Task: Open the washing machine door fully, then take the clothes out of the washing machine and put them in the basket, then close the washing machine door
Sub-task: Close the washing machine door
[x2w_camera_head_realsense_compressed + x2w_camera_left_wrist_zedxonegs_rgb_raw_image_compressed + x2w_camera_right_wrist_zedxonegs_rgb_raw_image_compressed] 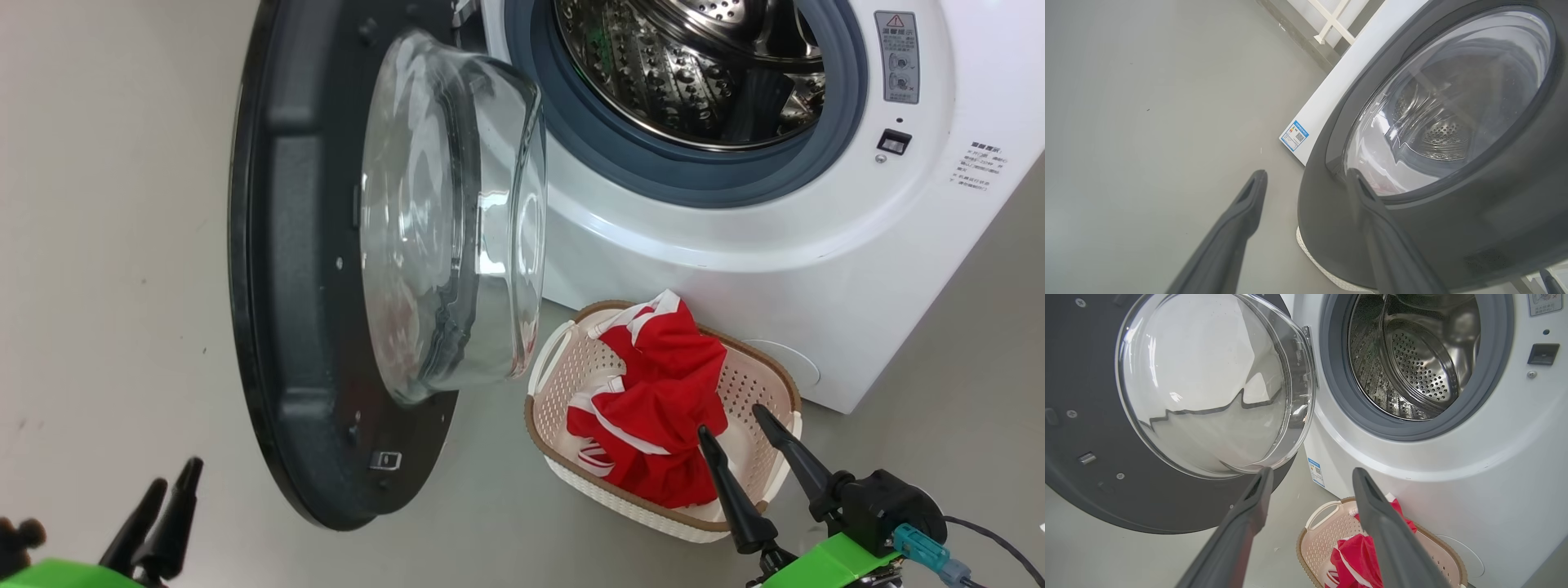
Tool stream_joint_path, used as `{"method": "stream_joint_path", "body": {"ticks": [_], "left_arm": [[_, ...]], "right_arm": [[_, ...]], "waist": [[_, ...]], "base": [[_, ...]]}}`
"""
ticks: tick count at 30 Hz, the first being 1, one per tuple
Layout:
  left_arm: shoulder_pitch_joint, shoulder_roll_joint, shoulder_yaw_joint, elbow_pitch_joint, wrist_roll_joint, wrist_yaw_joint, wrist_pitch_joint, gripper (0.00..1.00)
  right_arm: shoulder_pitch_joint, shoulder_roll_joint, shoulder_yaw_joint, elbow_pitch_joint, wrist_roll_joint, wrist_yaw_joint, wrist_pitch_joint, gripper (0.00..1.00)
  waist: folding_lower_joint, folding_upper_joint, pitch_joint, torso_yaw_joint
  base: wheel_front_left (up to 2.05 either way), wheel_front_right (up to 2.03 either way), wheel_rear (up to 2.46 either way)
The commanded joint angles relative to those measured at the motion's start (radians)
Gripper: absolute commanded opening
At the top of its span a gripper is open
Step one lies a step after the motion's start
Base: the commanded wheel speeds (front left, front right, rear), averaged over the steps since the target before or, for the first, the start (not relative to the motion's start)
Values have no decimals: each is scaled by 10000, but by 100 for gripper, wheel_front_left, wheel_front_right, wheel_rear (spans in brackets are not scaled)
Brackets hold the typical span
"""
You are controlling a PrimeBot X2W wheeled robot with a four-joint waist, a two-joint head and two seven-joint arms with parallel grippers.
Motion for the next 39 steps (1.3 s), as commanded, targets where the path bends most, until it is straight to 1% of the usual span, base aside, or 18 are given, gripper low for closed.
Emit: {"method": "stream_joint_path", "body": {"ticks": [1, 5, 7, 9, 14, 22, 26, 30, 32, 34, 39], "left_arm": [[-140, 394, 248, 8, 210, -58, -277, 100], [-80, 242, -41, 539, 870, -58, -625, 100], [-78, 13, 219, 763, 1136, -58, -683, 100], [-44, -222, 780, 883, 1908, -58, -693, 100], [315, -1232, 2320, 734, 4338, -58, -698, 100], [1012, -2775, 4404, -302, 8055, -58, -700, 100], [1319, -3498, 5190, -933, 9399, -58, -700, 100], [1612, -4016, 5620, -1481, 10305, -58, -700, 100], [1744, -4188, 5752, -1692, 10682, -58, -700, 100], [1882, -4410, 5874, -1780, 10848, -58, -700, 100], [2085, -4631, 5873, -1783, 11151, -58, -701, 100]], "right_arm": [[-171, -3, 254, -276, 95, 46, -63, 100], [-132, -7, 238, -309, 120, 46, -63, 100], [-83, -9, 216, -347, 137, 46, -63, 100], [-23, -14, 177, -394, 154, 46, -63, 100], [96, -17, 23, -526, 160, 46, -63, 100], [282, 43, -336, -810, 124, 46, -63, 100], [374, 96, -509, -967, 98, 46, -63, 100], [452, 145, -600, -1077, 80, 46, -63, 100], [481, 165, -620, -1103, 76, 46, -63, 100], [519, 192, -626, -1093, 77, 46, -63, 100], [617, 237, -568, -811, 105, 46, -63, 100]], "waist": [[0, 0, -14, -5], [0, 0, -80, -21], [0, 0, -131, -19], [0, 0, -165, -15], [0, 0, -198, -15], [0, 0, -298, -49], [0, 0, -372, -72], [0, 0, -433, -91], [0, 0, -453, -91], [0, 0, -468, -94], [0, 0, -488, -83]], "base": [[0, 0, 0], [0, 0, 0], [0, 0, 0], [0, 0, 0], [0, 0, 0], [0, 0, 0], [0, 0, 0], [0, 0, 0], [0, 0, 0], [0, 0, 0], [0, 0, 0]]}}
